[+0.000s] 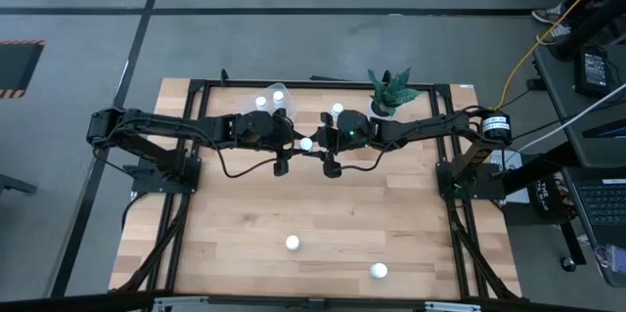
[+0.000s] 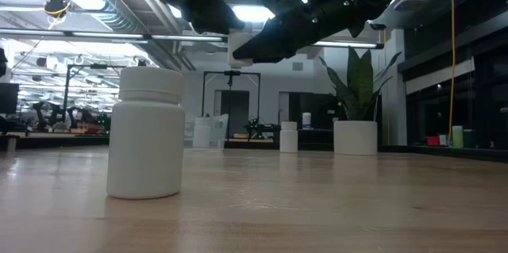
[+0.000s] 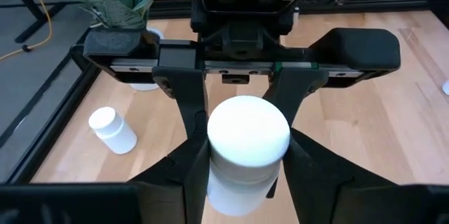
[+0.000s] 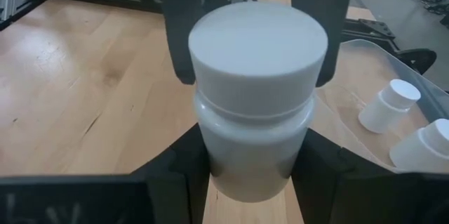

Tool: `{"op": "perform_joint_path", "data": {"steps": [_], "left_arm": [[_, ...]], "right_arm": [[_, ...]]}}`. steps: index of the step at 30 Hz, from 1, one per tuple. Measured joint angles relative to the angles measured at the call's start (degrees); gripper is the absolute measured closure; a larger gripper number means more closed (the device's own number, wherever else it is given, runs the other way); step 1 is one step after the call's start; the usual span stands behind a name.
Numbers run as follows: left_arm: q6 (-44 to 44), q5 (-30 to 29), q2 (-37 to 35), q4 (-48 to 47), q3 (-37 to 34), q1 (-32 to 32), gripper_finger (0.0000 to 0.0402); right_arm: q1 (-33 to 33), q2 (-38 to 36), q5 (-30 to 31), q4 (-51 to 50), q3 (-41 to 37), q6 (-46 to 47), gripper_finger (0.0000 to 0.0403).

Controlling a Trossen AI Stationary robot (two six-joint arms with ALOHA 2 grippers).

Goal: Pick and place pill bottles into a basket
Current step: Put the white pill bottle into the transparent container

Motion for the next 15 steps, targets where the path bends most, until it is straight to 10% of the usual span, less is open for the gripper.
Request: {"op": "perform_joint_path", "data": {"steps": [15], "left_arm": [[1.55,-0.96,-2.08,-3.26,-0.04,-0.04,0.0252]], "right_arm": [[0.02,0.02,-0.01,0.36,0.00,-0.13,0.0167]]}}
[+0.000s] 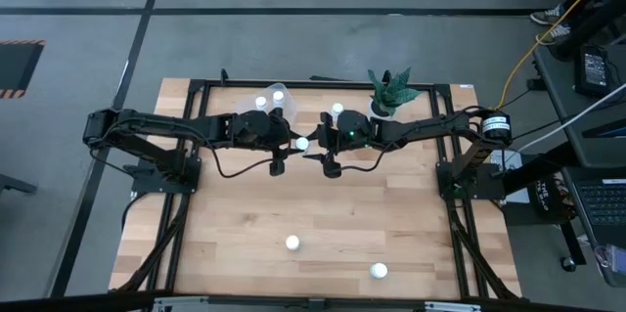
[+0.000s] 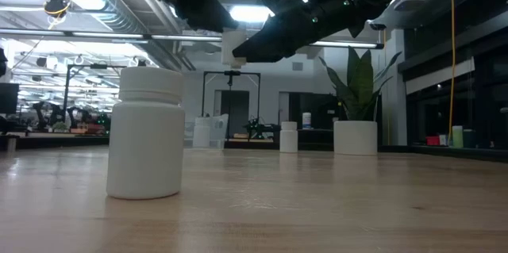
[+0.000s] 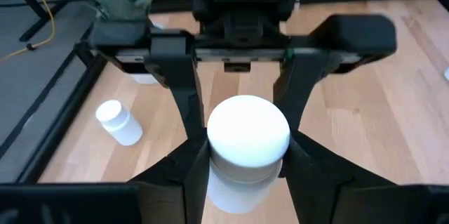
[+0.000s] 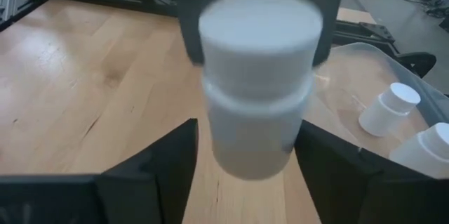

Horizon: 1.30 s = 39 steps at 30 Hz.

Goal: Pick and place pill bottles into a basket
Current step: Put the white pill bottle into the transparent container

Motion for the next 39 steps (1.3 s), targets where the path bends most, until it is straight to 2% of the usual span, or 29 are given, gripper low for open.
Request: {"op": "perform_joint_path", "data": {"steps": [10,13,16,18,24,25,29,32,39], "left_arm": [[0.89,-2.28,-2.98,-4.58,-0.02,0.51,0.0252],[1.75,-5.37,-4.44,-5.91,-0.02,1.01,0.0252],[2.34,-7.33,-6.66,-8.08,-0.02,1.91,0.0252],[2.37,-7.44,-8.46,-9.88,-0.02,2.57,0.0252],[1.83,-10.31,-15.10,-14.16,-1.58,5.05,0.0252],[1.62,-10.68,-16.36,-14.12,-2.48,5.53,0.0252],[-0.92,-11.19,-21.10,-14.41,-6.66,7.84,0.0252],[-1.77,-11.42,-23.79,-15.06,-8.97,9.78,0.0252],[-4.52,-12.47,-26.74,-14.37,-12.49,15.35,0.0252]], "right_arm": [[-0.55,-1.96,0.01,-1.17,0.00,-0.76,0.0153],[-1.55,-3.80,-0.15,-2.11,0.02,-1.52,0.0159],[-2.47,-4.91,-0.11,-4.21,0.04,-1.64,0.0187],[-2.67,-5.08,0.00,-5.56,0.06,-1.76,0.0220],[-2.79,-5.11,-0.11,-2.02,-3.64,-3.63,0.0375],[-3.01,-5.11,-0.11,-0.36,-4.67,-3.82,0.0388],[-4.40,-5.11,-0.59,2.36,-8.21,-1.71,0.0392],[-4.96,-5.11,-3.74,3.60,-10.70,0.04,0.0399],[-4.91,-5.11,-5.28,7.86,-14.45,1.64,0.0399]]}}
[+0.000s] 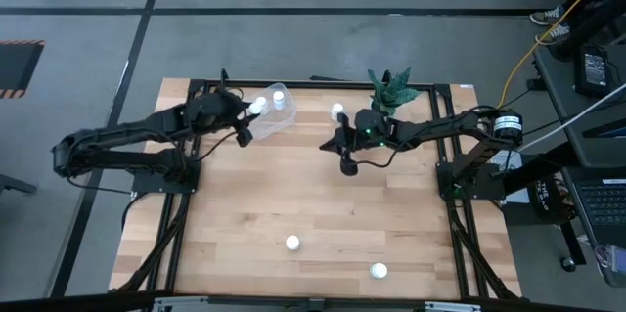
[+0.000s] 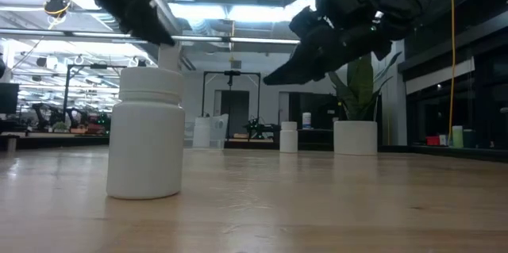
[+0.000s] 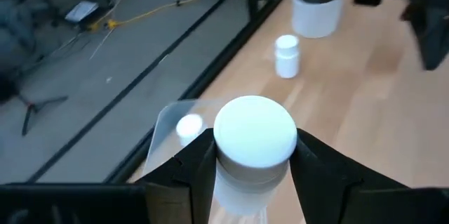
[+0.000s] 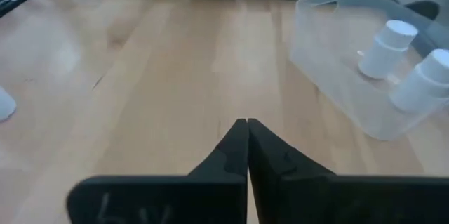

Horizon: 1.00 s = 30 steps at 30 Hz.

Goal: Pick and place pill bottles into a basket
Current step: Put the white pill bottle into the transparent container

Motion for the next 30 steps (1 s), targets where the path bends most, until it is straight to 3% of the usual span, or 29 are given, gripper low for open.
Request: {"op": "perform_joint_path", "data": {"steps": [10,16,30], "left_arm": [[-5.55,-2.32,-0.06,10.02,-8.59,5.68,0.0252],[-9.01,-10.35,0.12,10.61,-10.08,5.92,0.0252],[-15.86,-14.97,0.31,18.48,-17.12,5.92,0.0252]], "right_arm": [[-0.21,0.00,0.03,3.82,-0.34,-1.75,0.0401],[-0.36,0.00,0.03,3.74,-0.36,-2.02,0.0401],[-1.24,0.02,0.23,3.32,-0.34,-3.76,0.0401]]}}
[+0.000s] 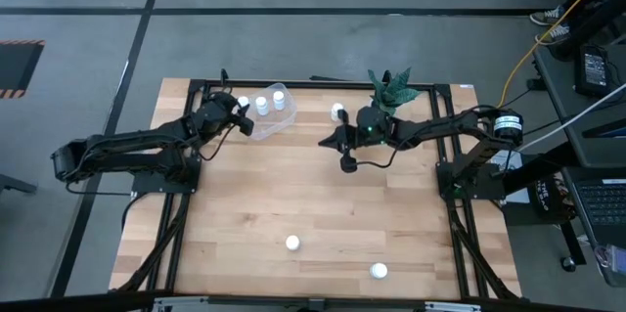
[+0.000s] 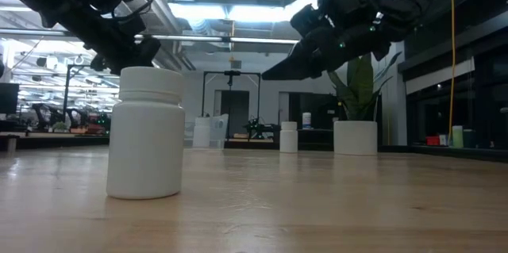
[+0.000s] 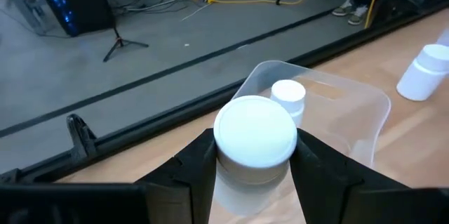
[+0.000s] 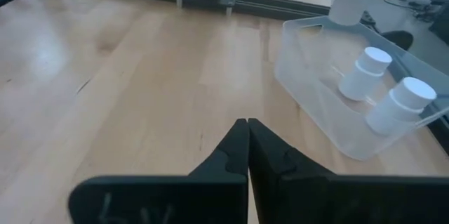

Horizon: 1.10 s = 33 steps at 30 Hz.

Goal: Pick and place pill bottles into a basket
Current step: Put the white pill bottle into the transparent container

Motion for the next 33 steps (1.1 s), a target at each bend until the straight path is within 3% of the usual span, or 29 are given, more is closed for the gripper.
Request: {"op": "perform_joint_path", "data": {"steps": [11,19,33], "left_arm": [[0.50,-0.03,1.20,0.73,-0.03,0.00,0.0252],[0.98,-3.24,6.58,1.65,-0.07,0.00,0.0252],[0.15,-2.79,15.04,7.22,-0.07,3.57,0.0252]], "right_arm": [[-0.89,0.00,0.00,0.00,0.00,0.30,0.0401],[-0.89,0.02,0.00,0.37,0.00,0.24,0.0401],[-0.89,0.02,0.00,0.00,0.00,0.35,0.0400]]}}
